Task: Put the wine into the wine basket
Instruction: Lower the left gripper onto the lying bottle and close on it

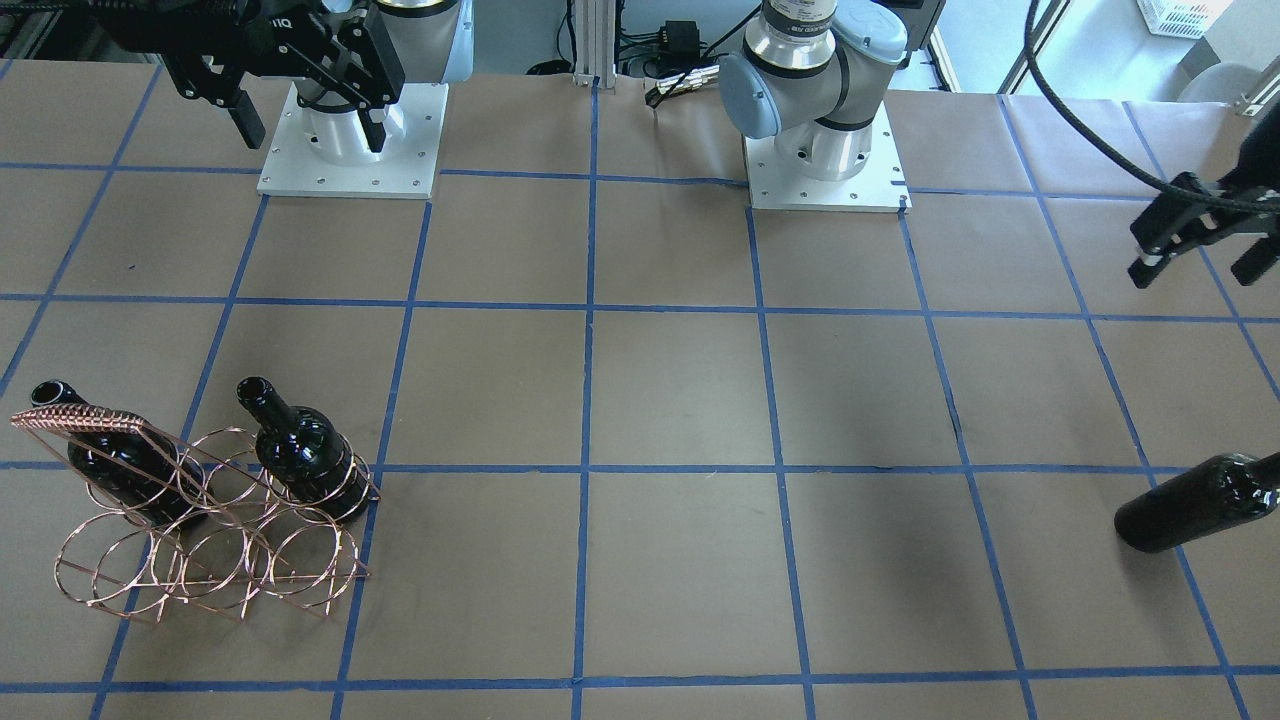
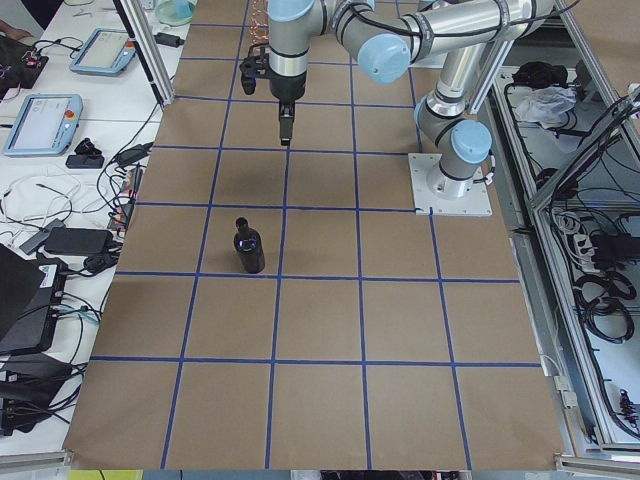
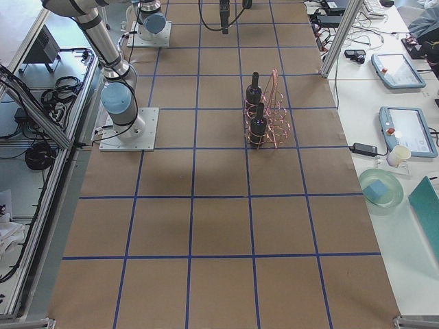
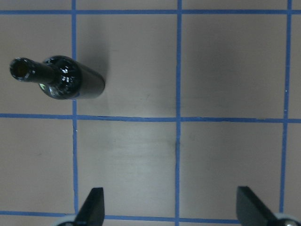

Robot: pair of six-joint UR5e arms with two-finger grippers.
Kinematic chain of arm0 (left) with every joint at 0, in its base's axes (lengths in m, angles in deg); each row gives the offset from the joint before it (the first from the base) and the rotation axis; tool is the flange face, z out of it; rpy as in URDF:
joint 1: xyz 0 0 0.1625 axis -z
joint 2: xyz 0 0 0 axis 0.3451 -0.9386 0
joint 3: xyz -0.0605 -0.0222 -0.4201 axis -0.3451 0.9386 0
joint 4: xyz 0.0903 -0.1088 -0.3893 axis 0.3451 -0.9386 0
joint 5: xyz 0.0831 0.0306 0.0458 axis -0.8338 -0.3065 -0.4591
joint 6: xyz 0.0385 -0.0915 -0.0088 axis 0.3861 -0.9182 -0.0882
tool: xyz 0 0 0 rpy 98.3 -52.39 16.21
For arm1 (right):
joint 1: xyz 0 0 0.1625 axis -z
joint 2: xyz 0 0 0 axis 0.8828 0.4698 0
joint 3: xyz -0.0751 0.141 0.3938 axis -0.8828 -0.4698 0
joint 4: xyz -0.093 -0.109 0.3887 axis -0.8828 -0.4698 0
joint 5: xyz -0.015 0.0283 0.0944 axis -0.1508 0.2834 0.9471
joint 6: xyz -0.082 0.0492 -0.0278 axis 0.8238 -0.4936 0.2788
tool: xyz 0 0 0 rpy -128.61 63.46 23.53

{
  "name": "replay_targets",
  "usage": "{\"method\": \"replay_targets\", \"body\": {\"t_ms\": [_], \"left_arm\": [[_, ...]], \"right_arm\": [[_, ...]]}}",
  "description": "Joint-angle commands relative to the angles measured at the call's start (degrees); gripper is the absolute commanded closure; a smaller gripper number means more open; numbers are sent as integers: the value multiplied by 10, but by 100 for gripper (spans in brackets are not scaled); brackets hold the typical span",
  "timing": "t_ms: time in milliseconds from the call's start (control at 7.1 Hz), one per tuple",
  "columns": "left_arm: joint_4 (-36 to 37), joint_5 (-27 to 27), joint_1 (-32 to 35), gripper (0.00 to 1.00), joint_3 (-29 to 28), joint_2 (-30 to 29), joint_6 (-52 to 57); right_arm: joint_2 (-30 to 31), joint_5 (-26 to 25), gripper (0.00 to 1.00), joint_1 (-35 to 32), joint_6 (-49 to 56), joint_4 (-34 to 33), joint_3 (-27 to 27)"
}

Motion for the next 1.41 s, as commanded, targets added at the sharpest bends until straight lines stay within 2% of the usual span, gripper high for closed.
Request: {"method": "replay_targets", "body": {"t_ms": [0, 282, 705, 987, 1268], "left_arm": [[12, -8, -35, 2, -54, -68, 58], [86, 1, -75, 3, -56, -124, 150], [136, 41, -79, 3, -56, -182, 157], [155, 42, -79, 3, -55, -198, 159], [155, 43, -79, 8, -55, -211, 155]], "right_arm": [[-1, 1, 0, 0, 0, -1, 0], [0, 0, 0, 0, 0, 0, 0], [-1, -3, 0, 0, 3, 0, 0], [-1, -4, 0, 1, 3, 1, 0], [-1, -1, 0, 0, 3, 0, 0]]}}
